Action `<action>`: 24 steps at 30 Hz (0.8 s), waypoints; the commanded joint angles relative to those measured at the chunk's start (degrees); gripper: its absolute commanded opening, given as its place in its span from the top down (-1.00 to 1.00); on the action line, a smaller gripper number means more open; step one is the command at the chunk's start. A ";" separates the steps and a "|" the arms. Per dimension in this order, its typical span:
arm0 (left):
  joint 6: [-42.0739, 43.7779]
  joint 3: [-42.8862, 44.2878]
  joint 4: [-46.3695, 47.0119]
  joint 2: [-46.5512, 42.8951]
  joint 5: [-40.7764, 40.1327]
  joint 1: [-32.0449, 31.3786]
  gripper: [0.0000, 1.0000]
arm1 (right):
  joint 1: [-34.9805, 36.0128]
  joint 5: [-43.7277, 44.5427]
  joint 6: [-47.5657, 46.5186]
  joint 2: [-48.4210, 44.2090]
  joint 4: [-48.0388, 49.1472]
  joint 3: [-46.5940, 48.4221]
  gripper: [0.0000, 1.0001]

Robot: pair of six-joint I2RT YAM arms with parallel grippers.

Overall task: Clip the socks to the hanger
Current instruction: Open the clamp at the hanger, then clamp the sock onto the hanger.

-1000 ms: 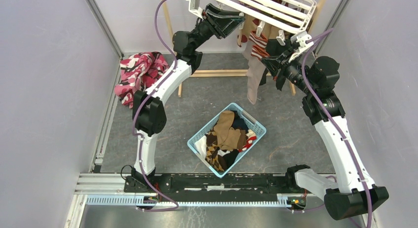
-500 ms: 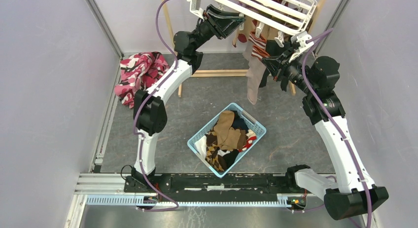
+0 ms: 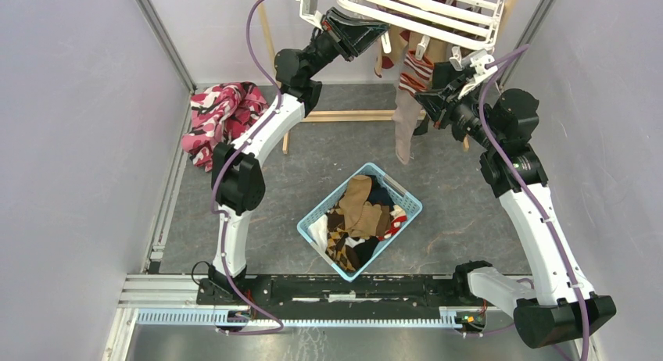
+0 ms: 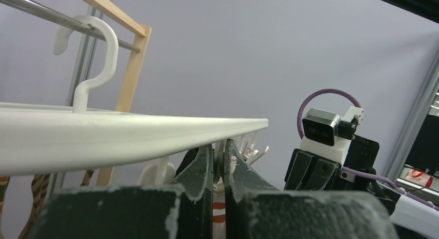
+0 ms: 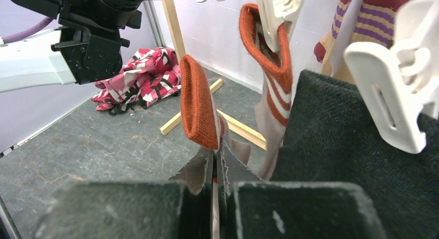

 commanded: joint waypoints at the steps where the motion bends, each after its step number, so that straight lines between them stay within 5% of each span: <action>1: -2.13 2.03 0.85 -0.17 0.20 0.04 0.96 | -0.32 -2.73 0.32 0.26 0.96 3.57 1.00; 10: -2.30 1.85 0.85 -0.52 -0.11 -0.21 0.91 | -0.13 -7.50 4.78 3.67 0.95 7.30 1.00; 24: -3.48 1.89 1.87 -0.30 -0.04 -0.20 0.89 | 7.24 1.73 2.92 9.74 -4.76 13.91 1.00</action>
